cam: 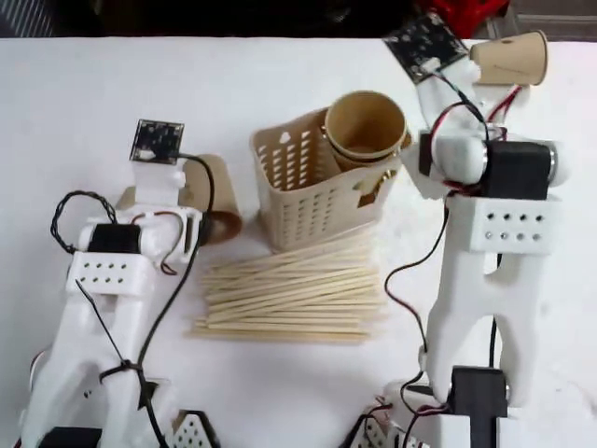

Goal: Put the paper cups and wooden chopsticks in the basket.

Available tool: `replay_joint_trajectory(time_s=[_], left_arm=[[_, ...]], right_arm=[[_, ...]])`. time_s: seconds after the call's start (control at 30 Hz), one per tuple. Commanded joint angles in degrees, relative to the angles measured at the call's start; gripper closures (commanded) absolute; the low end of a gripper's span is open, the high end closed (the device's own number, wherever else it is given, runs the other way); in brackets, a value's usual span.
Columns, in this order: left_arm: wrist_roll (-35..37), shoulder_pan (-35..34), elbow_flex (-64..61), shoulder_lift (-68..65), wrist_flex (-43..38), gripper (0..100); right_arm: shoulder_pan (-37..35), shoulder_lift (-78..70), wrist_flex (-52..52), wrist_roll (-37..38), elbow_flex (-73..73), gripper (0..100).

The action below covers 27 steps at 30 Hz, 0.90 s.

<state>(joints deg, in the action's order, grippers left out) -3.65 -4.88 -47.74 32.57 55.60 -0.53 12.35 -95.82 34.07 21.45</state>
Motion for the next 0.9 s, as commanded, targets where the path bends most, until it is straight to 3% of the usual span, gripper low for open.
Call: replay_joint_trajectory(time_s=[0.0, 0.1, 0.23, 0.43, 0.57, 0.67, 0.87], left_arm=[[0.26, 1.01, 0.26, 1.45, -1.32, 76], [0.26, 0.48, 1.76, 1.98, -0.88, 76], [-1.41, -2.51, 8.35, 1.98, 4.40, 76], [-14.07, -3.03, 23.03, 1.80, 16.00, 76], [-25.67, -0.48, 24.88, 1.36, 19.60, 76], [-31.74, 1.27, 20.31, 1.27, 17.49, 76], [-32.62, 3.65, 7.47, 1.27, 3.52, 76]], right_arm=[[4.44, 1.98, 3.47, -0.79, -4.22, 93.0], [9.27, 1.98, 5.05, -6.42, -8.26, 94.2], [14.73, 5.49, 9.80, -8.26, -16.62, 97.8], [16.48, 24.48, 24.84, -8.88, -42.55, 98.1], [16.22, 38.55, 31.25, -7.21, -61.36, 98.1], [16.13, 47.08, 33.80, -4.40, -73.58, 98.1], [16.13, 57.63, 36.79, -2.11, -89.05, 98.1]])
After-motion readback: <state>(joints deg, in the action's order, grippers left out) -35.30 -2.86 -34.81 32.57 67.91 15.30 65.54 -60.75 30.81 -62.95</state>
